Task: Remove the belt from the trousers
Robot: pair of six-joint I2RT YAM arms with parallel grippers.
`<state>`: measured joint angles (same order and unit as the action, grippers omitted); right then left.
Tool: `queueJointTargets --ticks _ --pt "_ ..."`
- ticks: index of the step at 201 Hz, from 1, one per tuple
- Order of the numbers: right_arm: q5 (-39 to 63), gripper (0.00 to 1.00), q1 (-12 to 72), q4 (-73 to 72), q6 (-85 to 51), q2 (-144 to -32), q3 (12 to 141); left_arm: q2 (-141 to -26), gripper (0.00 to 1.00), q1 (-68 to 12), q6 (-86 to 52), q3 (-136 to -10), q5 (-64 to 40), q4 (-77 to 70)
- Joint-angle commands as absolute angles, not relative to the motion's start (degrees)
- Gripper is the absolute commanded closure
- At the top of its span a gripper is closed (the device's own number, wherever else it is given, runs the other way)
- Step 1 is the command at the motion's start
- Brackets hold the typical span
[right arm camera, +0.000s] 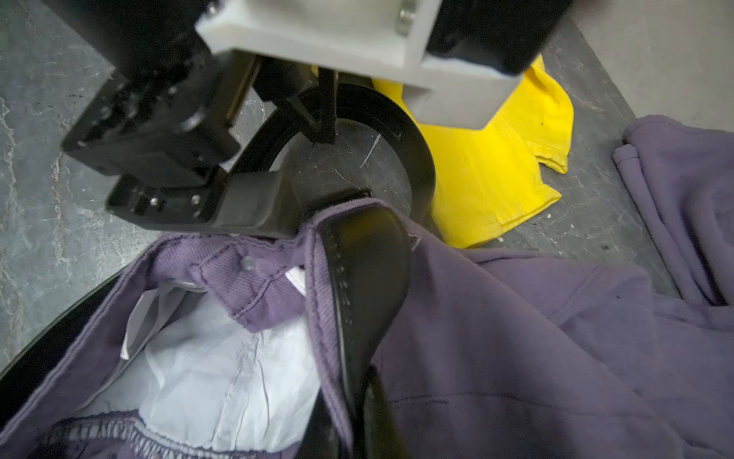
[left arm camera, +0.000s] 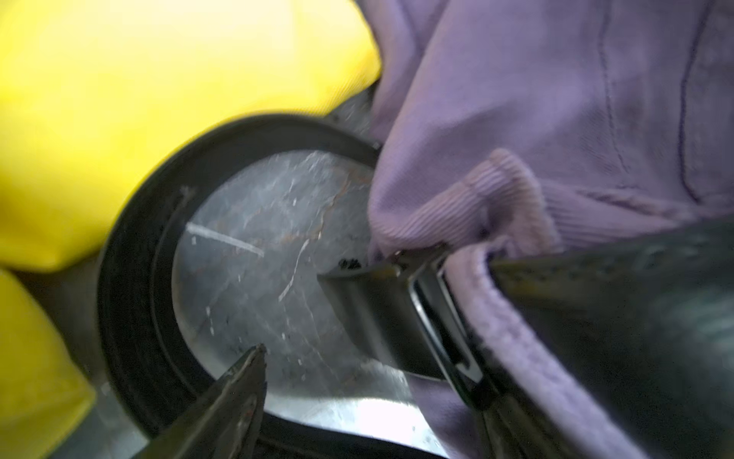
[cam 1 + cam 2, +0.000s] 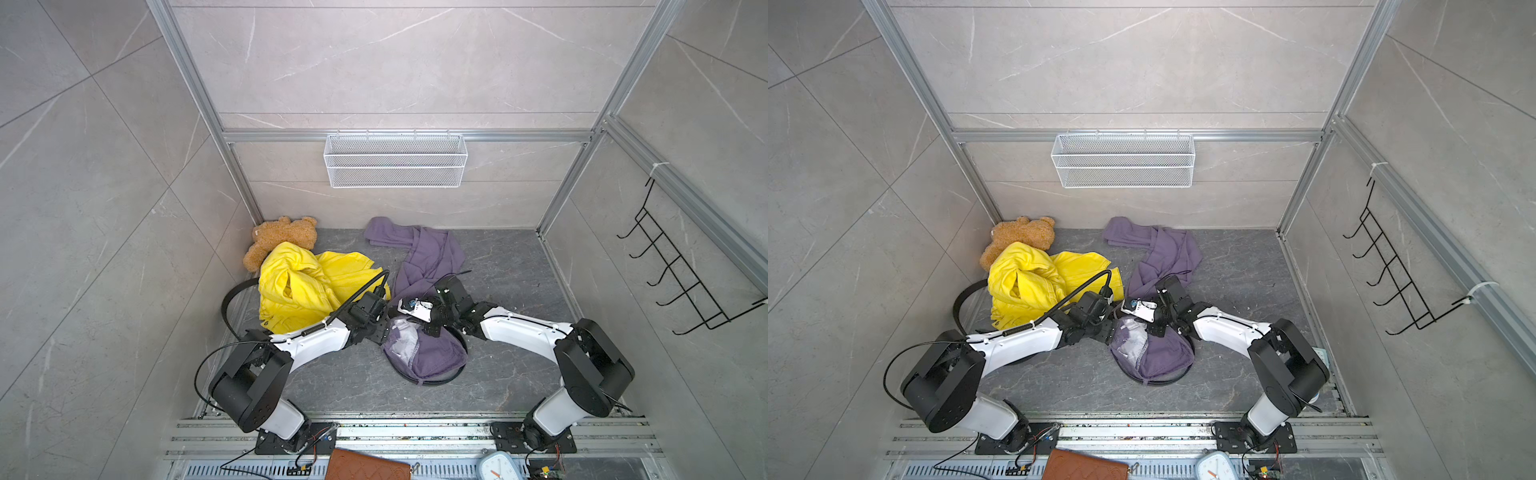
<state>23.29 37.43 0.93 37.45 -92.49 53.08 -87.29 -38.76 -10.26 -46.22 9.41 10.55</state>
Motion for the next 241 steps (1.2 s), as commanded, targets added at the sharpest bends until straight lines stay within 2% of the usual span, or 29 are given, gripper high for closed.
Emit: queueJointTargets --ticks 1,33,80,96,121,156,176,190,195,200,220,226,241 --pt "33.6 1.0 38.2 7.8 37.7 -91.6 56.5 -88.3 0.2 -37.6 -2.2 -47.2 3.7 0.3" --pt "44.8 1.0 33.1 20.3 37.3 -95.9 63.2 -90.9 0.21 -34.7 -1.2 -48.7 -4.9 0.5" --pt "48.4 1.0 31.2 35.1 39.5 -104.4 71.8 -93.1 0.22 -30.8 0.4 -52.0 -12.8 -0.6" --pt "49.8 1.0 31.1 36.5 39.5 -106.0 73.3 -95.7 0.26 -30.6 1.3 -54.9 -14.3 1.2" --pt "50.2 1.0 31.1 35.9 38.9 -105.6 73.5 -96.9 0.48 -30.6 0.8 -55.3 -14.9 0.0" --pt "48.5 1.0 31.0 39.8 39.8 -105.9 75.3 -95.5 0.65 -30.6 0.2 -55.0 -16.9 2.9" --pt "47.5 1.0 30.6 38.9 38.2 -105.9 75.5 -93.7 0.78 -30.6 0.2 -55.0 -17.5 6.1" --pt "45.5 1.0 30.6 37.5 36.1 -105.8 75.7 -92.4 0.91 -30.7 -0.1 -55.0 -17.2 8.4" --pt "43.7 0.85 30.6 35.9 34.5 -105.6 75.4 -91.7 0.96 -30.7 -0.1 -54.9 -16.9 9.2" --pt "42.3 0.74 30.6 34.4 33.1 -105.2 74.8 -90.8 1.0 -30.7 -0.2 -54.8 -16.4 9.8" --pt "35.4 0.44 30.6 27.8 27.5 -102.6 71.6 -86.2 1.0 -30.7 -0.9 -53.9 -12.8 11.2" --pt "33.3 0.3 30.7 26.9 26.7 -101.9 70.8 -84.6 1.0 -30.7 -1.1 -53.7 -11.7 11.6" --pt "28.0 0.22 31.0 25.1 24.7 -100.9 69.3 -80.9 1.0 -30.7 -1.5 -53.6 -8.5 12.7"
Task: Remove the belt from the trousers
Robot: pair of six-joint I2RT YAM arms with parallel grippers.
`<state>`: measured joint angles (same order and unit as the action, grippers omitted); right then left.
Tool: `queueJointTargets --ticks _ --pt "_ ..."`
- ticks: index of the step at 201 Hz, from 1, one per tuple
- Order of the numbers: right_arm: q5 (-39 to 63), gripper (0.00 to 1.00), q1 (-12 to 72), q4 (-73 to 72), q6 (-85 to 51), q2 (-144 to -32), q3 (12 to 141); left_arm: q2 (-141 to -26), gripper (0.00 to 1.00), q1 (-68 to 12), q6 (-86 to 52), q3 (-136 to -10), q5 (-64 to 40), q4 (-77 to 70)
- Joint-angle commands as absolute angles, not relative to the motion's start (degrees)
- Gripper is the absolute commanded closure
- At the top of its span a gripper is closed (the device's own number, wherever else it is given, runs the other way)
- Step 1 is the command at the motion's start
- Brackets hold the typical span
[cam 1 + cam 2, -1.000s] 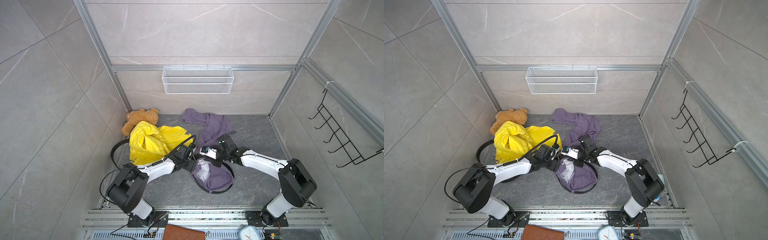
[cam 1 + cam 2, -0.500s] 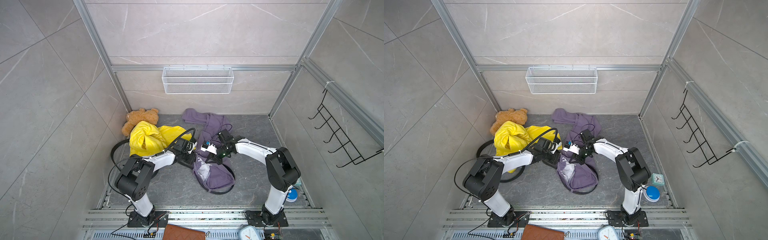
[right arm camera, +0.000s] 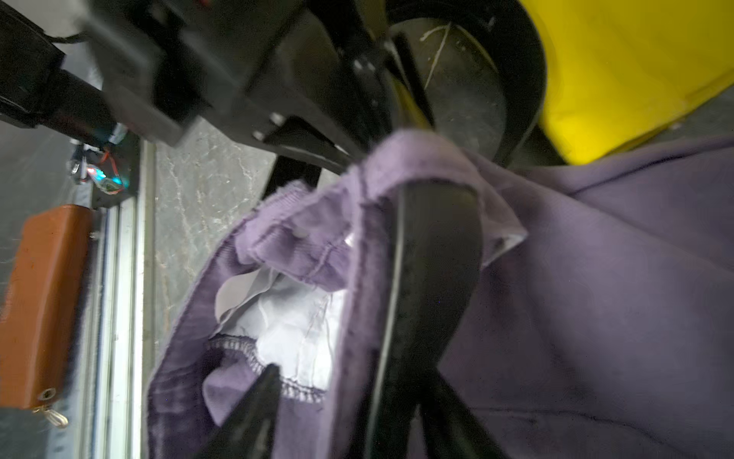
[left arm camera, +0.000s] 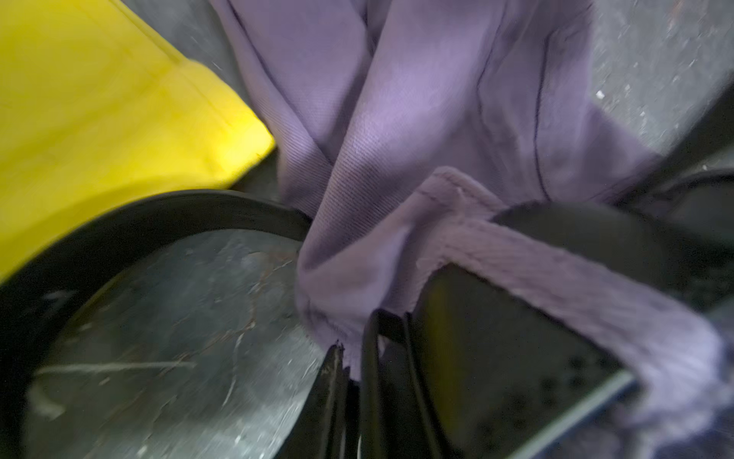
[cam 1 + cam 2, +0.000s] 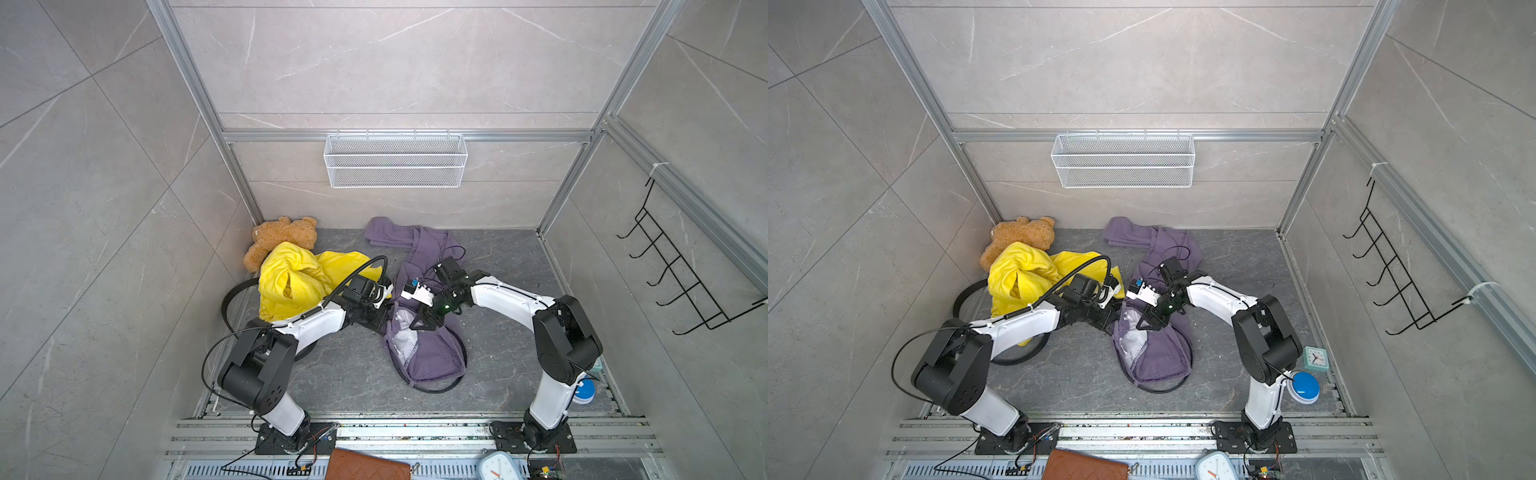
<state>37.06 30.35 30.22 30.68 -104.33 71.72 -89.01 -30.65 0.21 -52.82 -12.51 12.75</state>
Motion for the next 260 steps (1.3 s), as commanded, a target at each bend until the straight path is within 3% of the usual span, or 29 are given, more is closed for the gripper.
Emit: queueJointTargets --ticks 1,13,33,65,92,161,213,260 --pt "27.5 0.22 31.1 24.9 24.7 -100.8 69.2 -80.6 1.0 -30.7 -1.6 -53.6 -8.4 12.8" --pt "17.8 0.2 32.6 21.7 23.2 -100.0 67.0 -78.0 1.0 -30.7 -1.4 -54.0 -6.8 14.0" --pt "2.8 0.3 33.1 18.2 19.2 -100.2 66.7 -74.5 1.0 -30.6 -1.3 -54.5 -6.1 16.3" --pt "-12.5 0.33 29.8 21.6 12.2 -103.2 72.6 -69.7 1.0 -29.3 -2.9 -54.1 0.6 21.3" --pt "-18.0 0.33 25.3 23.6 8.9 -103.7 74.5 -64.1 1.0 -24.8 -5.8 -53.7 7.2 26.0" --pt "-23.3 0.32 18.0 27.6 9.6 -102.0 76.4 -54.4 1.0 -12.6 -12.4 -55.6 26.7 37.6" --pt "-26.5 0.32 10.7 28.0 8.7 -101.7 74.4 -51.9 1.0 -0.2 -16.5 -54.5 25.5 40.9" --pt "-17.1 0.4 11.7 20.6 12.6 -97.6 70.5 -54.1 1.0 -2.0 -15.5 -50.9 14.1 39.9"
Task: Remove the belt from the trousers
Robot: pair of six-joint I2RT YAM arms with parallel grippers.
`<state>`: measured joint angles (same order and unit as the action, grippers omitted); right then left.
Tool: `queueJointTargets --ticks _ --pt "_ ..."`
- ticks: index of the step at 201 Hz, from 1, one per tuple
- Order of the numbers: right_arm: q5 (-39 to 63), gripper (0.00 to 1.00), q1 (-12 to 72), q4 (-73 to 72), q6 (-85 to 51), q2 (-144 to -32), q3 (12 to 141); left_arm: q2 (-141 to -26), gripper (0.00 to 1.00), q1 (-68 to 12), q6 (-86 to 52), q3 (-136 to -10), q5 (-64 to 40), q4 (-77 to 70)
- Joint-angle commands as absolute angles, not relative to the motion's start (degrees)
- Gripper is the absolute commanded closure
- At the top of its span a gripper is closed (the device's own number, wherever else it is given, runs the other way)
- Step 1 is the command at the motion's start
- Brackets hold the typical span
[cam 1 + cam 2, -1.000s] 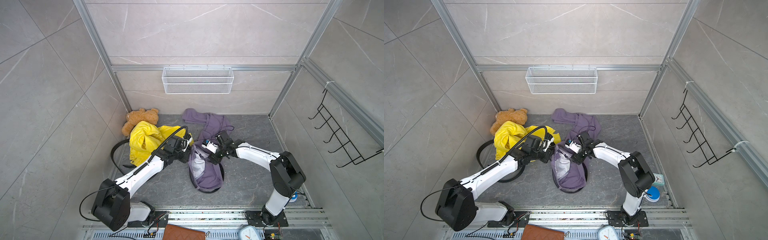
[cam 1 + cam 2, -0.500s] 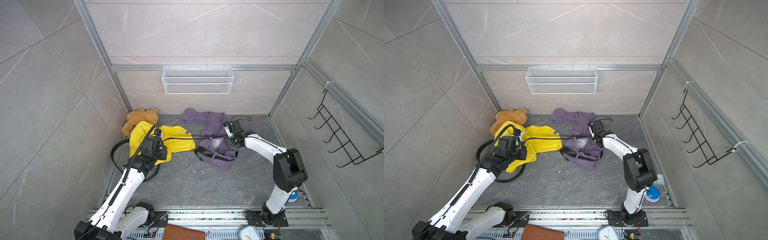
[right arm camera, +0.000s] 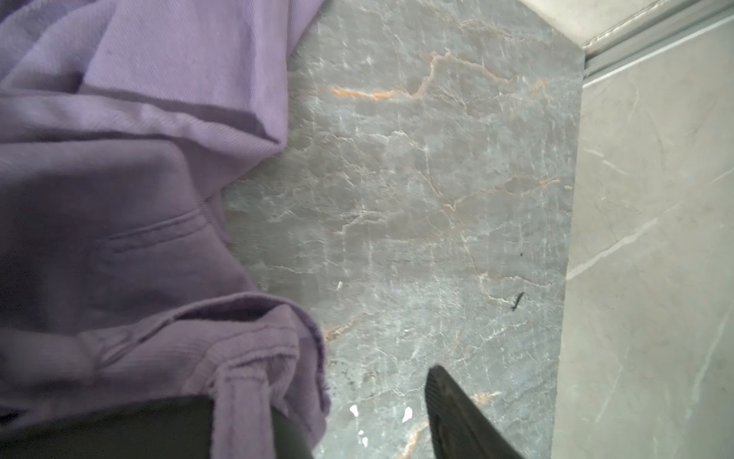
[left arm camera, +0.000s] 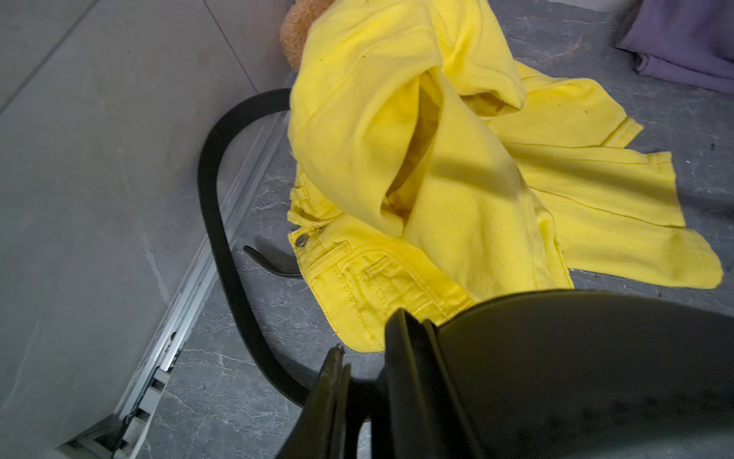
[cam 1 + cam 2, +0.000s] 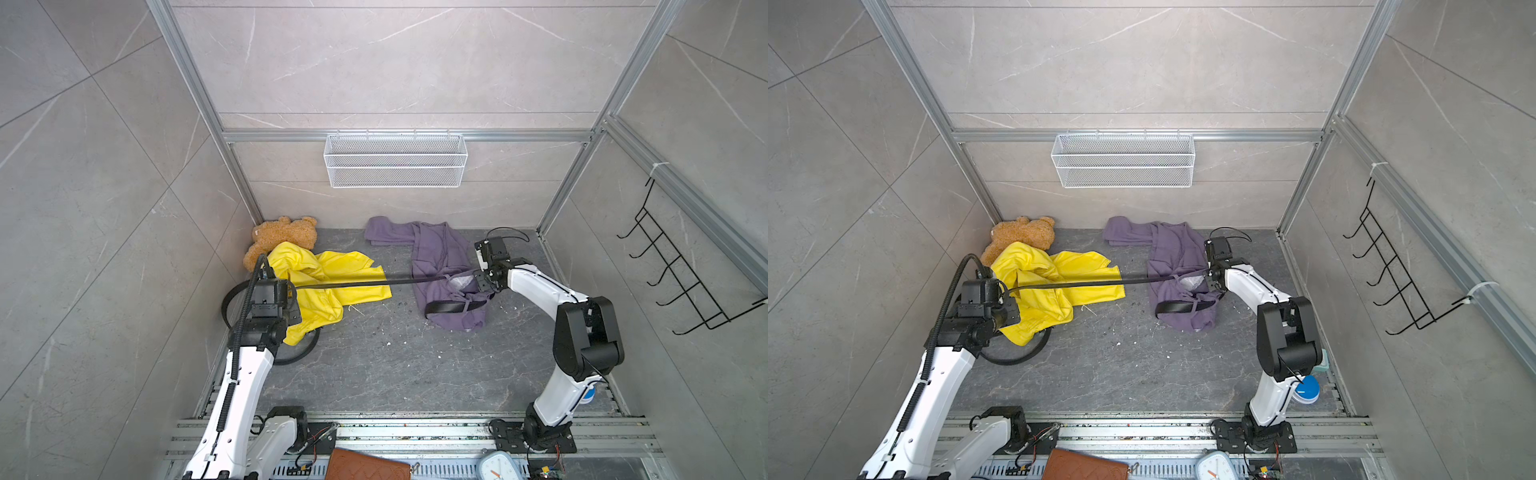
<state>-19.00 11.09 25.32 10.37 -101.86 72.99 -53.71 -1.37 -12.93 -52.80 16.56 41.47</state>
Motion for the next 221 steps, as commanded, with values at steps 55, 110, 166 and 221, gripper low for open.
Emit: queueJointTargets --ticks 55,110,166,221 --pt "-10.7 0.51 14.8 17.4 16.5 -95.7 68.6 -56.4 0.1 -19.5 -18.7 -49.2 21.6 42.1" --pt "-10.6 0.49 15.6 19.5 15.8 -97.4 69.1 -68.4 0.0 -34.2 -5.8 -61.2 15.9 34.1" --pt "-9.0 0.4 15.5 23.1 12.1 -96.8 69.7 -100.0 0.02 -37.7 11.3 -87.3 -11.8 33.8" --pt "-8.0 0.38 14.9 24.9 11.4 -97.7 70.8 -119.4 0.12 -39.2 18.2 -107.4 -19.4 37.2"
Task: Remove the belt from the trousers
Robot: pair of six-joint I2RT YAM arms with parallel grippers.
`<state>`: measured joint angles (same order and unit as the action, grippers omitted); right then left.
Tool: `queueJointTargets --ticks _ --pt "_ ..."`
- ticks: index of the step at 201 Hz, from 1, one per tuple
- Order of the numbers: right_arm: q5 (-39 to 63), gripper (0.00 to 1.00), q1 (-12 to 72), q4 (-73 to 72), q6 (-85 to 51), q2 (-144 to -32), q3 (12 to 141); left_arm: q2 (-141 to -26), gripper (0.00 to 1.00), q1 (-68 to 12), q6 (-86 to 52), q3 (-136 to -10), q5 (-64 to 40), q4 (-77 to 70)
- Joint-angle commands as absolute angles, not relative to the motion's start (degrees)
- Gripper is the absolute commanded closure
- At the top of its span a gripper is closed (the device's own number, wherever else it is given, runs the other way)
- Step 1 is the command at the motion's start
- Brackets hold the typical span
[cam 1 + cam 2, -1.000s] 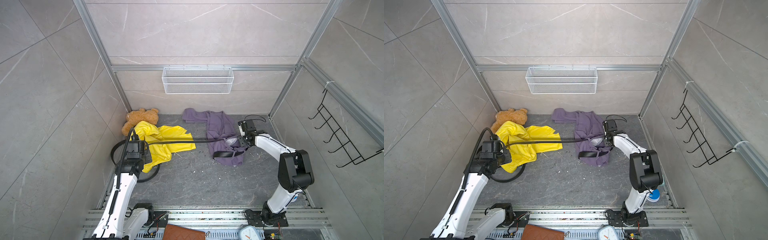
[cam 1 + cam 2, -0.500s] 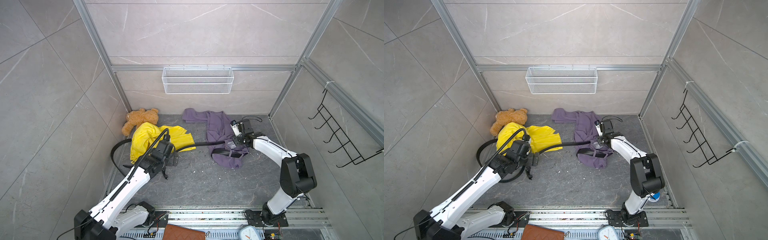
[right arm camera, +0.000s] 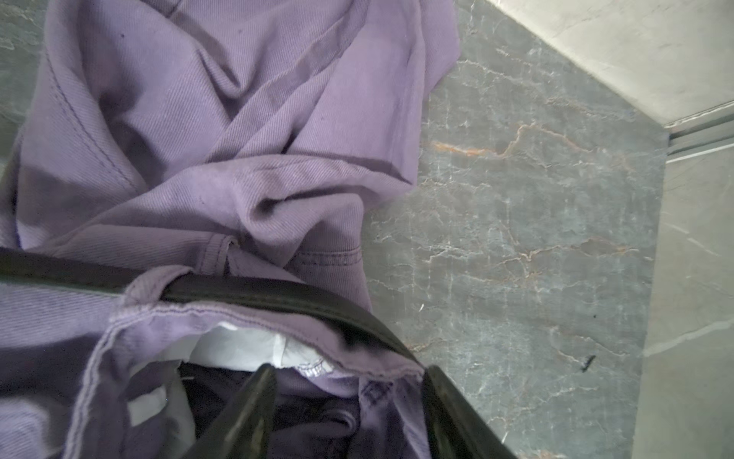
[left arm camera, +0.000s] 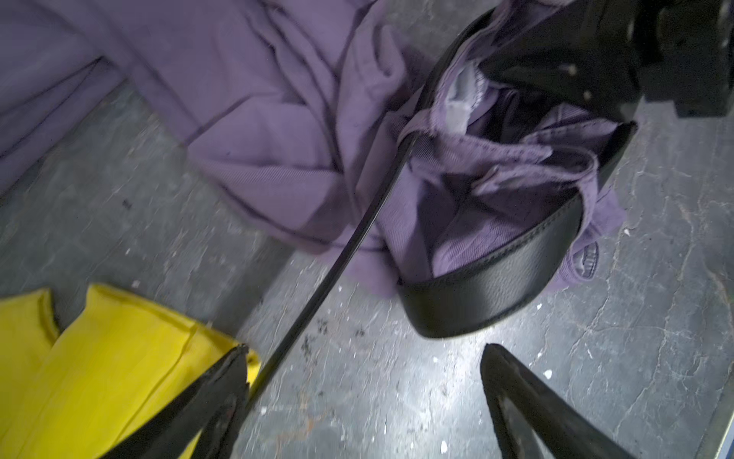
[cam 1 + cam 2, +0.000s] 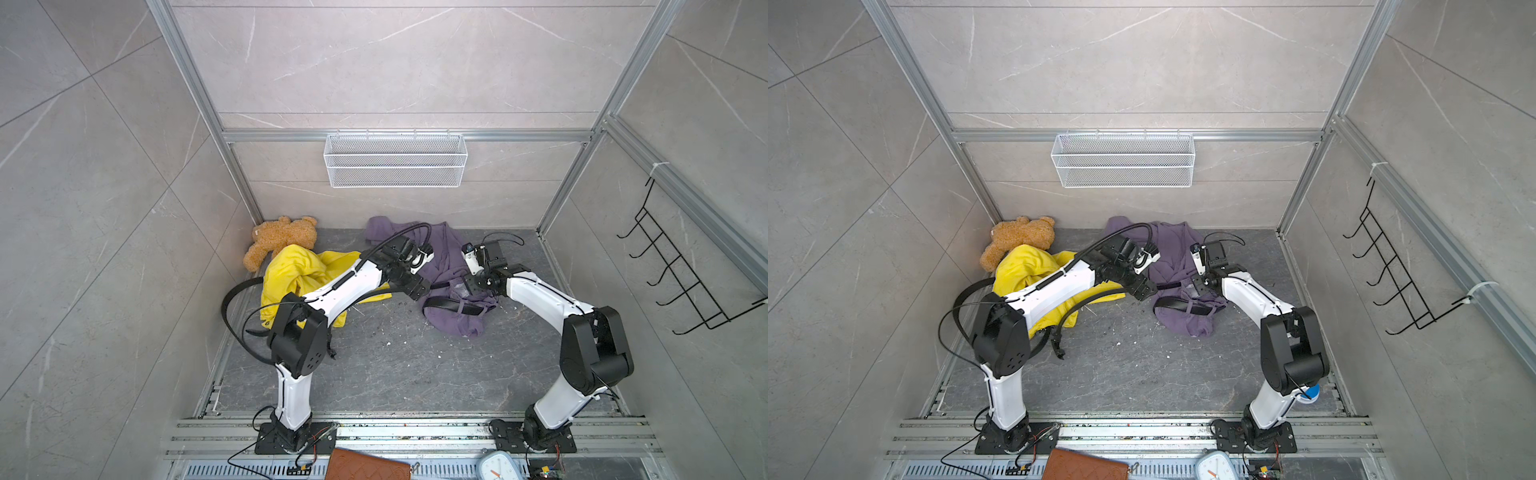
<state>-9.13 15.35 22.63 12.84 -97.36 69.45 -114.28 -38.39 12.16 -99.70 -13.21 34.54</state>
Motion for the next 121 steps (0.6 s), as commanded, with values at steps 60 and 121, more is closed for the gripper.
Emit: queueJointTargets --ticks 60,121 --pt "-7.0 0.38 14.3 24.9 10.9 -97.3 69.9 -127.1 0.26 -41.8 20.3 -113.0 -13.2 33.6" --pt "-7.1 0.37 14.2 25.1 10.2 -97.6 69.2 -131.2 0.41 -42.0 21.1 -114.6 -12.5 33.7"
